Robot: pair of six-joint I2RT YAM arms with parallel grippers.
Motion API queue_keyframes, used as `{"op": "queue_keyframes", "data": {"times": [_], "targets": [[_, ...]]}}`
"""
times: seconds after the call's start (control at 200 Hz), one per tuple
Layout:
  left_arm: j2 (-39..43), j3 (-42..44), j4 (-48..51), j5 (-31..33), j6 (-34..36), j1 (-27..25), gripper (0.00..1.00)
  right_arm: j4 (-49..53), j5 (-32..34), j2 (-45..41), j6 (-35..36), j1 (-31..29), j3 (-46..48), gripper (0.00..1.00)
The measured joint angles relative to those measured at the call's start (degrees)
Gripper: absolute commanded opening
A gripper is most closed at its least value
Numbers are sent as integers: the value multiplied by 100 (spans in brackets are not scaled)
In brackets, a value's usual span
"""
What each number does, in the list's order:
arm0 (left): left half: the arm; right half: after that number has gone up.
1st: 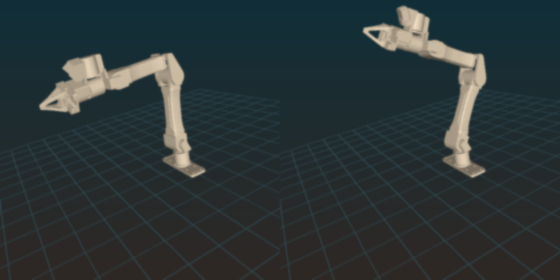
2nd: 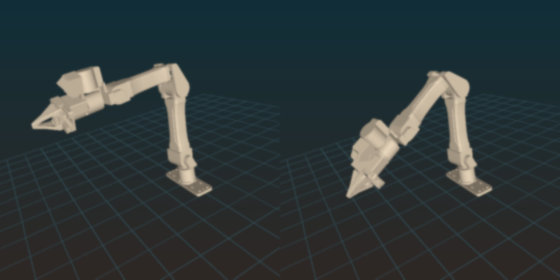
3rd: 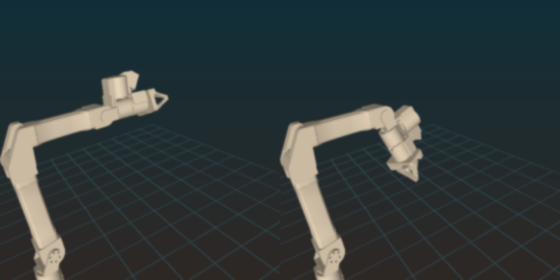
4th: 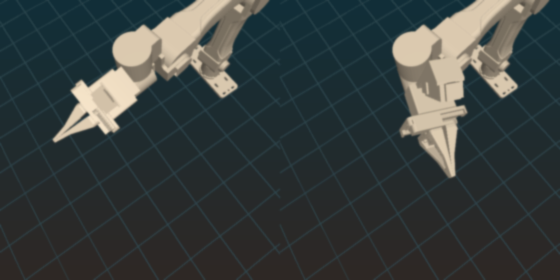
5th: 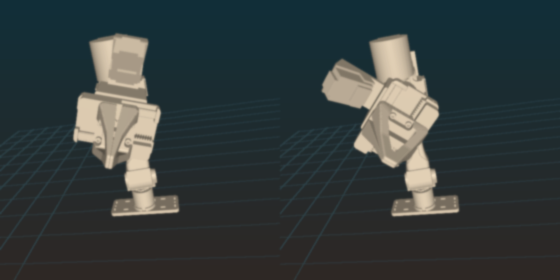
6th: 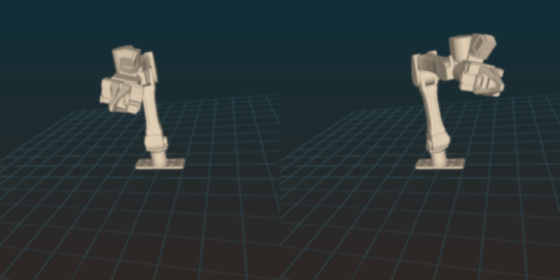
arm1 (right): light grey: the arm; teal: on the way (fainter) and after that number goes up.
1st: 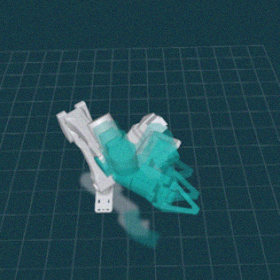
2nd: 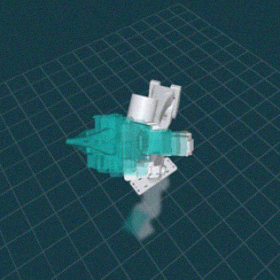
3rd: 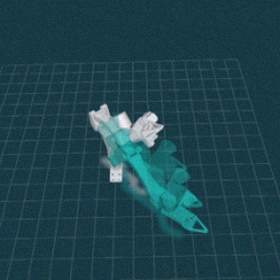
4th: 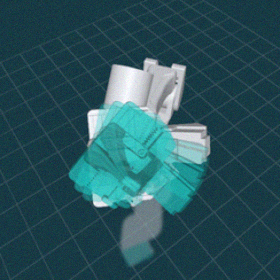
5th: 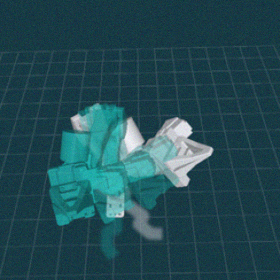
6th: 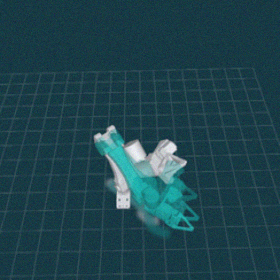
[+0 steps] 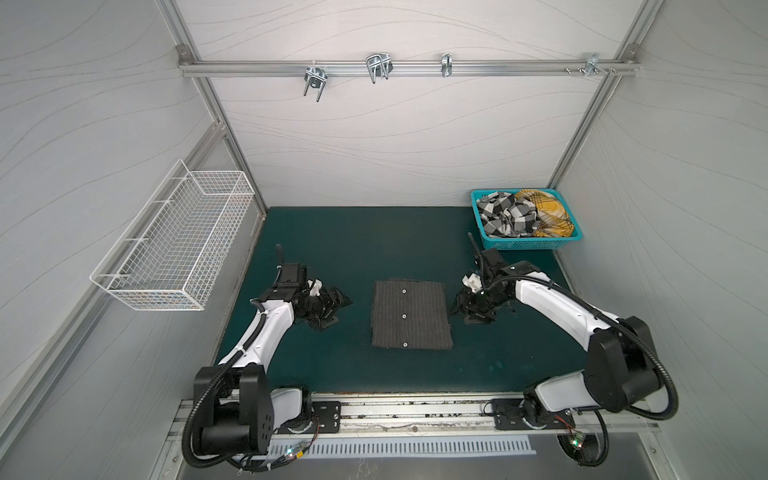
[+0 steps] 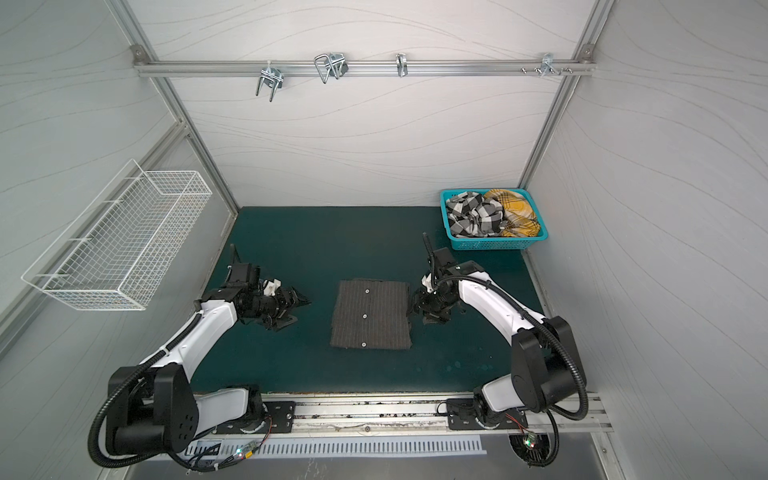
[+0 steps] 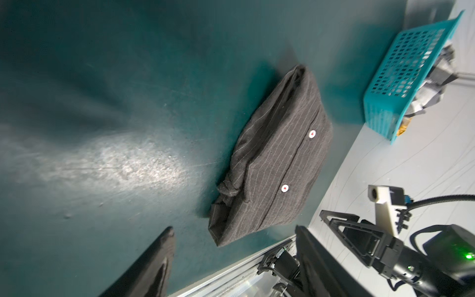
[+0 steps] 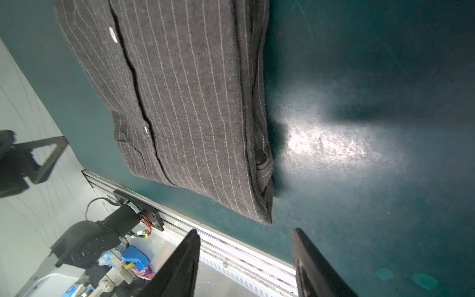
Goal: Fold and stack the long sleeve shirts
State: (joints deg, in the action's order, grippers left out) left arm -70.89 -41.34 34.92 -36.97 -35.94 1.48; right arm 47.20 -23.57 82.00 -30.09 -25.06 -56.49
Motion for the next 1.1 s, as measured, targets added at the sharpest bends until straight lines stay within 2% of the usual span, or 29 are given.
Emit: {"op": "queue_keyframes", "data": {"times": [0.09, 0.115, 0.175, 0.405, 0.615, 1.101], "targets": [[-42, 162, -376, -76, -116, -267, 77, -118, -94, 0, -26, 2, 24, 56], [-55, 216, -507, -105, -168, -321, 83, -144, -111, 0, -28, 2, 26, 55], [-103, 354, -826, -162, -317, -435, 86, -205, -160, 9, -28, 2, 26, 53], [-435, 704, -1838, -177, -782, -892, 82, -378, -295, 328, -59, -164, 17, 29], [-992, 737, -2363, -96, -925, -1161, 82, -568, -317, 695, -153, -514, 9, 26], [-1932, 608, -3595, -350, -1040, -1576, 75, -1038, -498, 1550, -190, -365, 33, 24]]}}
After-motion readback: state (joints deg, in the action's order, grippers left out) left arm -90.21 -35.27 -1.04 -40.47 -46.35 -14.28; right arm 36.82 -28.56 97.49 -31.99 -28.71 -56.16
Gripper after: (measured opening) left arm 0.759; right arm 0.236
